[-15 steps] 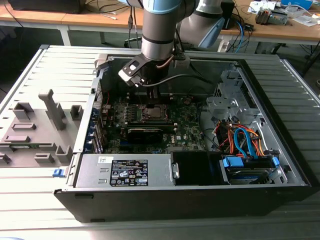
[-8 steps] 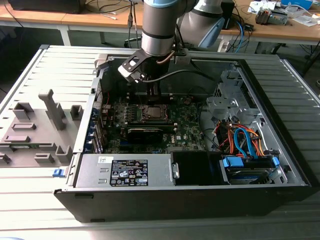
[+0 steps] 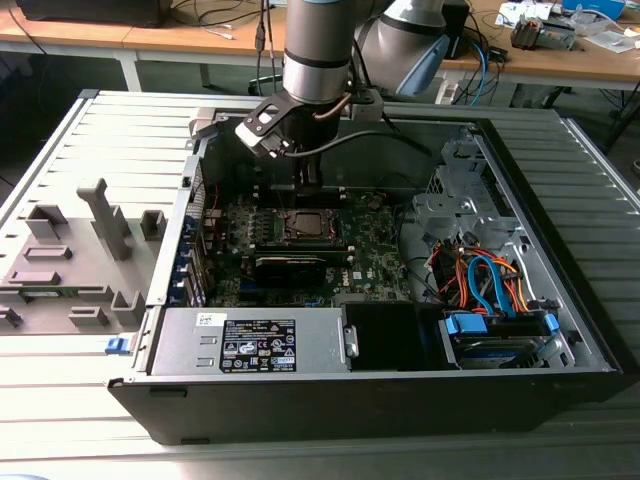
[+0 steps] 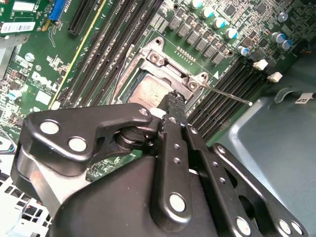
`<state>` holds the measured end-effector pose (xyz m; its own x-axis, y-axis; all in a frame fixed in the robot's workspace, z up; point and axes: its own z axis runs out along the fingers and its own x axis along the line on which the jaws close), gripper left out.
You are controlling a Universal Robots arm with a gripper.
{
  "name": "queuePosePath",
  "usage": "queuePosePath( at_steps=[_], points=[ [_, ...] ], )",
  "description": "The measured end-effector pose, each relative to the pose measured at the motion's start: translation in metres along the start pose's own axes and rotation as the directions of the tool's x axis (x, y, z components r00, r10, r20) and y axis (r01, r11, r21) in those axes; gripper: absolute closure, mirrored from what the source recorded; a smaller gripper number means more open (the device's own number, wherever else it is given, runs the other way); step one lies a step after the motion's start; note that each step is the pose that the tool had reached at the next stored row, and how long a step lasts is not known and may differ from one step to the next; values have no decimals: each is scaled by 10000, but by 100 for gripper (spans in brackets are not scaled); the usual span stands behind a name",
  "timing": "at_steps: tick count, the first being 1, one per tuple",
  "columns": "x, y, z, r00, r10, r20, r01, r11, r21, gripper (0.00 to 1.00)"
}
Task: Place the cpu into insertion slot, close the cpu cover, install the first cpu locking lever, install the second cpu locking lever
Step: 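Close the cpu cover, then install the first cpu locking lever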
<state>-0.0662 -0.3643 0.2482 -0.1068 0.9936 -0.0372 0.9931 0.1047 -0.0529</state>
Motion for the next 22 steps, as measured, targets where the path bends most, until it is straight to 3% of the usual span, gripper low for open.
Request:
queuePosePath(
  at_steps=[12,17,22],
  points=[
    [-1,0,-2,10000,-10,-1,10,10000,2,89],
    [-1,0,-2,9989,-463,24,463,9989,-15,89],
    [-1,0,-2,9943,-1066,57,1066,9943,-34,89]
  ],
)
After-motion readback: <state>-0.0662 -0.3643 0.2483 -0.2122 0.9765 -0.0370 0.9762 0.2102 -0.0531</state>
